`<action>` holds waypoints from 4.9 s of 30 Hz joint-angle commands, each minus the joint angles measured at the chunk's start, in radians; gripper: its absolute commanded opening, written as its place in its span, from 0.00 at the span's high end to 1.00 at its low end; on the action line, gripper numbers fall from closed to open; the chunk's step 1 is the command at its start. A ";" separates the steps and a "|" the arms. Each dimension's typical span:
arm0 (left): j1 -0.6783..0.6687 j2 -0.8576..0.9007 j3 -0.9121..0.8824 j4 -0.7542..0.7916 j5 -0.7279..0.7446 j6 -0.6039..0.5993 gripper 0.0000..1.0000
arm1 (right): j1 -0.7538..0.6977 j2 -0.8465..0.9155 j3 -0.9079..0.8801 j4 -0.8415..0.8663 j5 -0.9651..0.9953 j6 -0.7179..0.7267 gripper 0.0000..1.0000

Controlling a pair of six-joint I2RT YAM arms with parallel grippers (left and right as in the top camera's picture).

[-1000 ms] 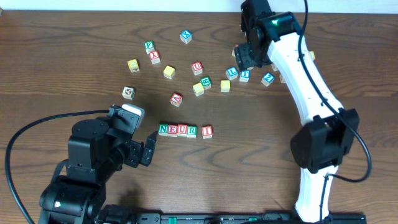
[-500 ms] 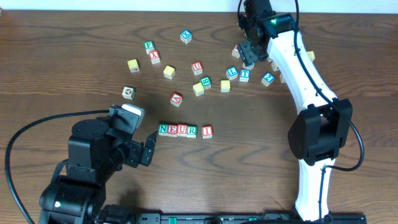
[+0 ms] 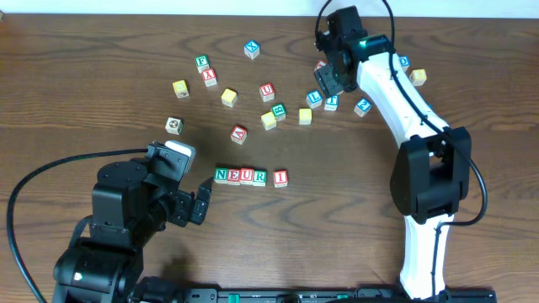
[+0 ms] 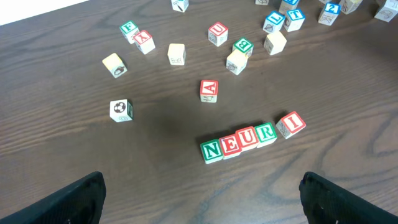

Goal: Spell out NEURIPS

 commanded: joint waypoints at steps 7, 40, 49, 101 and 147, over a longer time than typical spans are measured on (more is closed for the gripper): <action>0.005 -0.003 0.016 0.000 0.005 0.006 0.02 | -0.042 0.001 -0.021 0.031 -0.007 0.024 0.30; 0.005 -0.003 0.016 0.000 0.005 0.006 0.02 | -0.055 0.072 -0.080 0.182 -0.118 0.066 0.32; 0.005 -0.003 0.016 0.000 0.005 0.006 0.02 | -0.055 0.092 -0.080 0.192 -0.118 0.066 0.33; 0.005 -0.003 0.016 0.000 0.005 0.006 0.02 | -0.055 0.118 -0.080 0.183 -0.068 0.564 0.85; 0.005 -0.003 0.016 0.000 0.005 0.006 0.02 | -0.041 0.086 0.051 0.050 0.077 0.682 0.07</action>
